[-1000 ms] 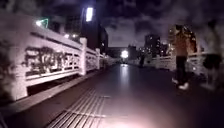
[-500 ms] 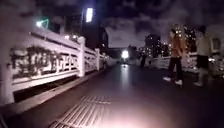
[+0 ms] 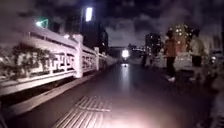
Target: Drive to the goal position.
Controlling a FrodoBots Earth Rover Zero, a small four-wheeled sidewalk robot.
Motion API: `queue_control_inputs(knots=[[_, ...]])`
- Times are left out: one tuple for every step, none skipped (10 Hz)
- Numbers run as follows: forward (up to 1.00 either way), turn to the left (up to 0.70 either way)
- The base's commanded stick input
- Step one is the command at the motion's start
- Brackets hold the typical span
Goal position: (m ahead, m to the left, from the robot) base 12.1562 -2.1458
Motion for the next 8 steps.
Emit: queue_control_inputs(knots=[[0.45, 0.00], [0.45, 0.00], [0.45, 0.00], [0.45, 0.00], [0.45, 0.00], [0.45, 0.00], [0.45, 0.00], [0.45, 0.00]])
